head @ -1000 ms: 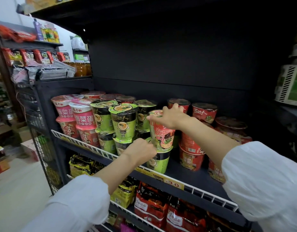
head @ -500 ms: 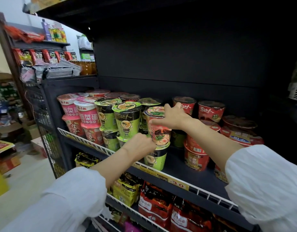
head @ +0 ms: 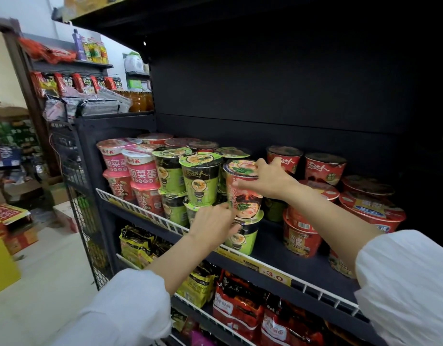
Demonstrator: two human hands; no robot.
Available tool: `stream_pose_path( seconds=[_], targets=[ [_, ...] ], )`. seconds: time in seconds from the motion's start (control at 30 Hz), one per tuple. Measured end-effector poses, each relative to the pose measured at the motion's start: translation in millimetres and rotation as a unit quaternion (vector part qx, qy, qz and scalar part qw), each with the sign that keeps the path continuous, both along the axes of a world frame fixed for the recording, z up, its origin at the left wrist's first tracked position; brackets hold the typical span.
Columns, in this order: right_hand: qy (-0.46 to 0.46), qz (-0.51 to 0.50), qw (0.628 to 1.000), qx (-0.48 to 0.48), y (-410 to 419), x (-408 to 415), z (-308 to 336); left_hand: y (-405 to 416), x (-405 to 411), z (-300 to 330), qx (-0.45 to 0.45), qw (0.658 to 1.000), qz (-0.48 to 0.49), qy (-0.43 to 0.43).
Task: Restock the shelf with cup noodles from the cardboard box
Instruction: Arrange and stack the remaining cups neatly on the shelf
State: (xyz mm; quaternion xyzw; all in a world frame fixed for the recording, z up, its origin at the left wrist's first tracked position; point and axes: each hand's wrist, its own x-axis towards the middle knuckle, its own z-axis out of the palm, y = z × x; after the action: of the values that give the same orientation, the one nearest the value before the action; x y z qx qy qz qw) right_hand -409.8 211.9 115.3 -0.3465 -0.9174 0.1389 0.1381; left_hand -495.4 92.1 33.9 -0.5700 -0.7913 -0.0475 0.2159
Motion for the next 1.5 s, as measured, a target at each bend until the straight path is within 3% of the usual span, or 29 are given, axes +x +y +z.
stream_pose_path(
  seconds=[0.2, 0.37, 0.57, 0.73, 0.87, 0.93, 1.07, 1.17, 1.3, 1.4, 1.5],
  targets=[
    [0.033, 0.028, 0.997, -0.067, 3, 19, 6, -8, 4, 5, 0.059, 0.996, -0.028, -0.06],
    [0.077, -0.007, 0.997, -0.012, 18, 48, 18, 8, 23, 5, 0.09, 0.98, -0.076, -0.162],
    [0.119, -0.052, 0.992, 0.006, 52, 65, 28, 59, 50, 10, 0.043, 0.951, -0.157, -0.264],
    [0.101, -0.047, 0.994, 0.019, 84, 54, 25, 119, 54, 20, 0.04, 0.919, -0.06, -0.387],
    [0.043, -0.008, 0.998, 0.046, 116, 35, 24, 160, 44, 11, 0.094, 0.848, 0.032, -0.521],
    [0.004, 0.021, 0.998, 0.054, 130, 24, 21, 174, 38, 3, 0.115, 0.828, 0.051, -0.547],
    [-0.06, 0.105, 0.988, 0.096, 149, 6, 14, 192, 27, -13, 0.073, 0.882, 0.083, -0.457],
    [-0.059, 0.078, 0.984, 0.151, 164, -5, 10, 197, 25, -16, 0.044, 0.933, 0.072, -0.349],
    [-0.043, 0.056, 0.984, 0.164, 168, -10, 12, 197, 29, -7, 0.044, 0.955, 0.075, -0.283],
    [-0.023, 0.079, 0.983, 0.166, 164, -8, 15, 197, 25, 0, 0.019, 0.984, 0.055, -0.169],
    [-0.015, 0.096, 0.983, 0.157, 163, -5, 16, 196, 27, 3, -0.005, 0.993, 0.048, -0.11]
  ],
)
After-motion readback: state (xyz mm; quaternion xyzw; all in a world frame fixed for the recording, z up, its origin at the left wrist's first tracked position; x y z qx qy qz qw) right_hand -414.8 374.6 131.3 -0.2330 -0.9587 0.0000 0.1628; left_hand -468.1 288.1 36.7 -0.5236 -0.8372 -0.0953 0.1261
